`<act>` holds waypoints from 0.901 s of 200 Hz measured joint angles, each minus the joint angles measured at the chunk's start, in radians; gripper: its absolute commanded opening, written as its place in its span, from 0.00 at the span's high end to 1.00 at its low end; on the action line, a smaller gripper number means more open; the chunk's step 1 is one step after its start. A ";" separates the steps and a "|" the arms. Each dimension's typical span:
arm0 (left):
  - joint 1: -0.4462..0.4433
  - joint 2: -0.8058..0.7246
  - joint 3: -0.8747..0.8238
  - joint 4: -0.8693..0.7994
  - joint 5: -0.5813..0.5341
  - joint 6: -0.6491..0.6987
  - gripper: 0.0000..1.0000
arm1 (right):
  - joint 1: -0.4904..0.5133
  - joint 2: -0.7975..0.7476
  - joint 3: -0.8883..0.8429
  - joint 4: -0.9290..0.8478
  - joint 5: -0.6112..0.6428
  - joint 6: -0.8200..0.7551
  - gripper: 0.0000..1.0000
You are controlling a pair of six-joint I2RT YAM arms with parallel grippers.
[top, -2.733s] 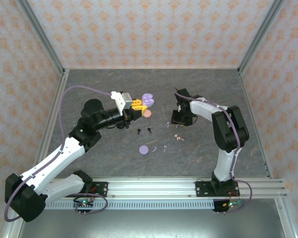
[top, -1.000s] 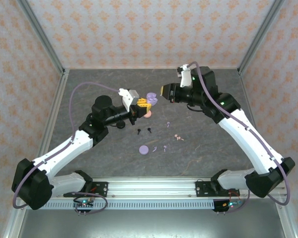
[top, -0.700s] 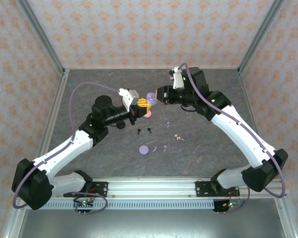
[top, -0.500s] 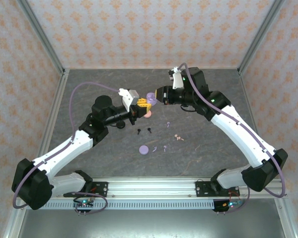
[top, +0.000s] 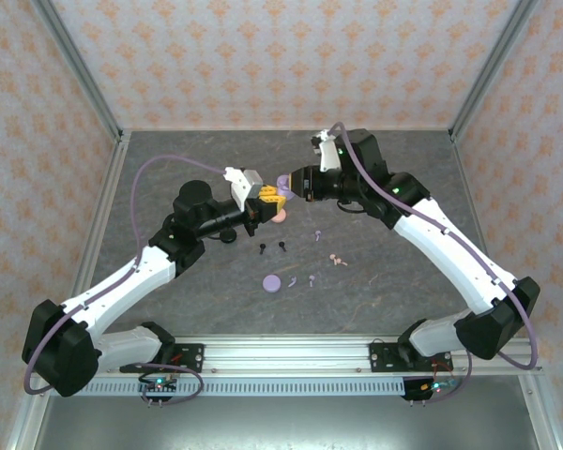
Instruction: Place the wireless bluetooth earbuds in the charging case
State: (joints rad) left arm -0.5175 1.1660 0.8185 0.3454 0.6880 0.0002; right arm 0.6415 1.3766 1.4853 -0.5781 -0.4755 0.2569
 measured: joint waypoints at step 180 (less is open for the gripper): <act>0.000 -0.047 -0.016 -0.008 -0.024 0.001 1.00 | -0.116 -0.085 0.000 -0.029 0.024 0.055 0.55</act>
State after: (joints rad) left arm -0.5175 1.1187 0.8021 0.3374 0.6643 0.0013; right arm 0.5255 1.2915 1.4857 -0.6071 -0.4511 0.3122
